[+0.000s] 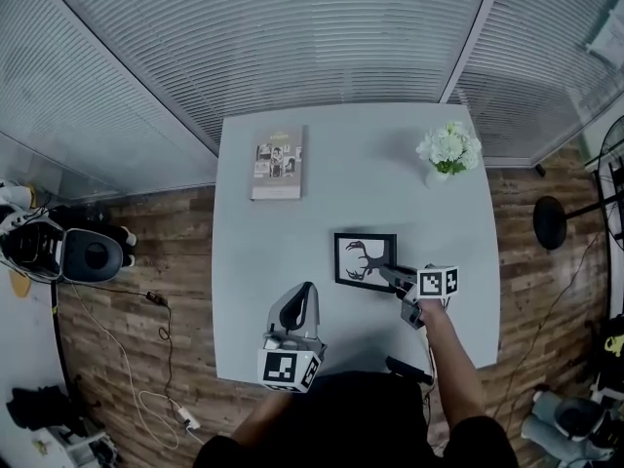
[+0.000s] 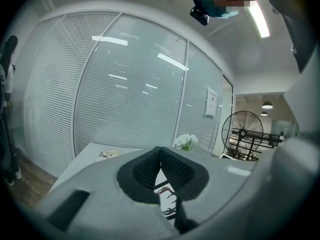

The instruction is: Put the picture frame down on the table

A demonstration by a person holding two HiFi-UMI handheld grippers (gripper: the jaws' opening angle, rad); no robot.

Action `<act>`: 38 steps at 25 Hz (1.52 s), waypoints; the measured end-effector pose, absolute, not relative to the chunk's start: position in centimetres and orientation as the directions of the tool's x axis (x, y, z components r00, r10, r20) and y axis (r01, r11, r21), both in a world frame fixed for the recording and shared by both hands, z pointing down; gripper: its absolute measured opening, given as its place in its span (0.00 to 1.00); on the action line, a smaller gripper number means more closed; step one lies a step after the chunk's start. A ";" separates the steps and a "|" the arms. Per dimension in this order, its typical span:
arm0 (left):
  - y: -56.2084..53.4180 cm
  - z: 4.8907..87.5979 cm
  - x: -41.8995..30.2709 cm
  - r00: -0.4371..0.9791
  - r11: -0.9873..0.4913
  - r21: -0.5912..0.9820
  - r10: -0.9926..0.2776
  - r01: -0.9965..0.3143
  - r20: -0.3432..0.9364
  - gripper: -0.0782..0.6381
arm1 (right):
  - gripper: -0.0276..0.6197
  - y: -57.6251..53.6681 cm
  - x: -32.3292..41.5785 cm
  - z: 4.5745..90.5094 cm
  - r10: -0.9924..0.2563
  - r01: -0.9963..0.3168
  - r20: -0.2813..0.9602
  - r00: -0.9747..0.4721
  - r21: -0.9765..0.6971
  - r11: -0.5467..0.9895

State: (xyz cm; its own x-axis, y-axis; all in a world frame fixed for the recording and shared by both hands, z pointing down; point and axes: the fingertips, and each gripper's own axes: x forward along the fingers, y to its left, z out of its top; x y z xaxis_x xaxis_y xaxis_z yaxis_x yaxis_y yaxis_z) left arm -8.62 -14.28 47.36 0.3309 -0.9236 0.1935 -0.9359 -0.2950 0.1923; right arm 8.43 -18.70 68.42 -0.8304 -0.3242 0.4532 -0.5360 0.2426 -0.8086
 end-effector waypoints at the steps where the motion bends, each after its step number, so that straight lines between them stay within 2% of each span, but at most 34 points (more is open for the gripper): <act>1: -14.4 47.5 -8.6 0.331 -0.294 0.194 -0.923 -0.936 0.198 0.13 | 0.12 -18.9 8.5 68.9 -0.319 -0.533 0.455 -0.832 -0.815 0.227; 14: -15.5 48.6 -8.3 0.334 -0.292 0.197 -0.914 -0.936 0.230 0.13 | 0.12 -21.4 9.1 72.0 -0.307 -0.531 0.473 -0.826 -0.835 0.141; 31: -16.0 49.6 -7.9 0.347 -0.299 0.210 -0.904 -0.931 0.249 0.13 | 0.12 -22.7 10.2 74.5 -0.341 -0.673 0.601 -0.723 -0.725 0.148; 38: -16.2 49.9 -8.0 0.353 -0.304 0.211 -0.900 -0.929 0.257 0.13 | 0.17 -23.0 10.6 75.8 -0.347 -0.732 0.656 -0.670 -0.660 0.167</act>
